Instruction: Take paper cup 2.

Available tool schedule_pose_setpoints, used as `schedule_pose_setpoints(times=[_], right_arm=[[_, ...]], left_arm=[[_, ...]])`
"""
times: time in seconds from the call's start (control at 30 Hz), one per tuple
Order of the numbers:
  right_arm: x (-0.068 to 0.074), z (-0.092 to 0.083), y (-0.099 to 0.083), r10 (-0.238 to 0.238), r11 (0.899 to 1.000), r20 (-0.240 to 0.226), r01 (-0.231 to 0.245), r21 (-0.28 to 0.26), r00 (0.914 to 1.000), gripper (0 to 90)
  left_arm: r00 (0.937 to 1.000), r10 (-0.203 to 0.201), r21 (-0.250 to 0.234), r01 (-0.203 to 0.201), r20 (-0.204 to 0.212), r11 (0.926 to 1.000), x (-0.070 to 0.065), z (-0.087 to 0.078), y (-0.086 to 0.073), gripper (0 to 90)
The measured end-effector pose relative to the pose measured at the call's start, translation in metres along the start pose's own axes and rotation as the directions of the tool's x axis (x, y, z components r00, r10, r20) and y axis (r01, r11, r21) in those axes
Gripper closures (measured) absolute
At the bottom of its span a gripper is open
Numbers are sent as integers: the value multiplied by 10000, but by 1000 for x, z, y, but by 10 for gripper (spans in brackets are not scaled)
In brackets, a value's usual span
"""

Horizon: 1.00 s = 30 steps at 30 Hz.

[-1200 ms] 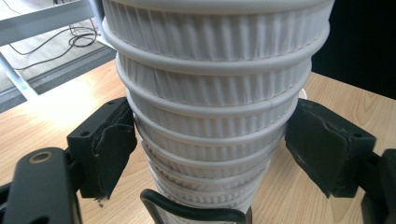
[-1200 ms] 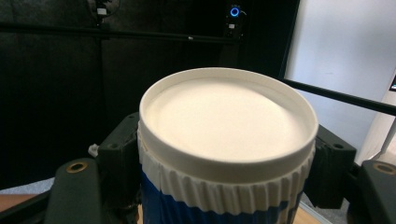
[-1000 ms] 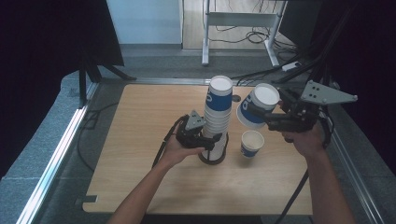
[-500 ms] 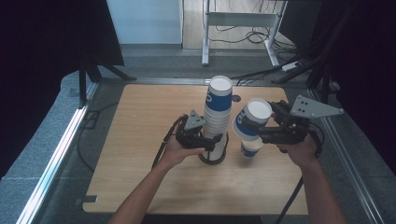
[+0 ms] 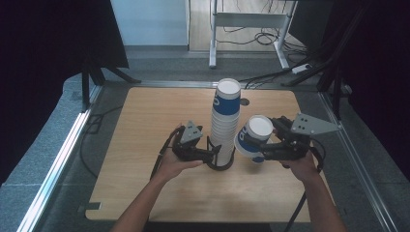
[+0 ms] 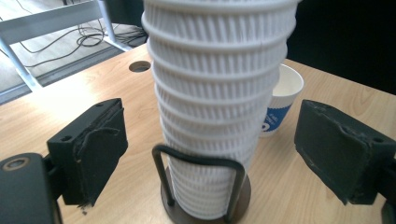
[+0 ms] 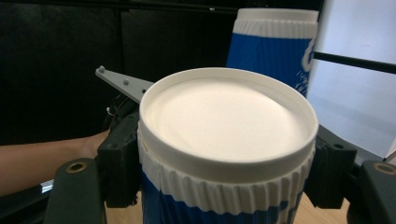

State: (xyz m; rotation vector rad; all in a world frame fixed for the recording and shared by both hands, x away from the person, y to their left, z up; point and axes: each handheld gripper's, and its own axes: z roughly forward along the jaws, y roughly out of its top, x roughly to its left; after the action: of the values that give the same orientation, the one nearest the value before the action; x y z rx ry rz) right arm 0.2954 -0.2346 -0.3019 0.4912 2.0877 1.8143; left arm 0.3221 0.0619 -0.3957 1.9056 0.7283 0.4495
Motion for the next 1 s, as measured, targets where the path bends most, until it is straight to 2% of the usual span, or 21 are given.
schedule_pose_setpoints(times=[0.43, 0.57, 0.9, 1.0], right_arm=[[11, 14, -23, 41, 9999, -193, -38, 135, 9998, 272], [14, 18, -34, 112, 9998, -240, -108, 176, 9996, 272], [26, 29, -59, 11, 9990, -83, -7, 446, 10000, 272], [29, 32, -67, 28, 9986, 7, -28, 529, 10000, 272]], left_arm=[[9959, -820, -539, 841, 391, 9950, 3, -28, -30, 110], [9935, -1103, -661, 1119, 272, 9915, 1, -40, -42, 129], [9911, -1278, -778, 1303, 359, 9884, 1, -52, -61, 133], [9929, -1154, -580, 1170, 301, 9914, 1, -52, -64, 134]])
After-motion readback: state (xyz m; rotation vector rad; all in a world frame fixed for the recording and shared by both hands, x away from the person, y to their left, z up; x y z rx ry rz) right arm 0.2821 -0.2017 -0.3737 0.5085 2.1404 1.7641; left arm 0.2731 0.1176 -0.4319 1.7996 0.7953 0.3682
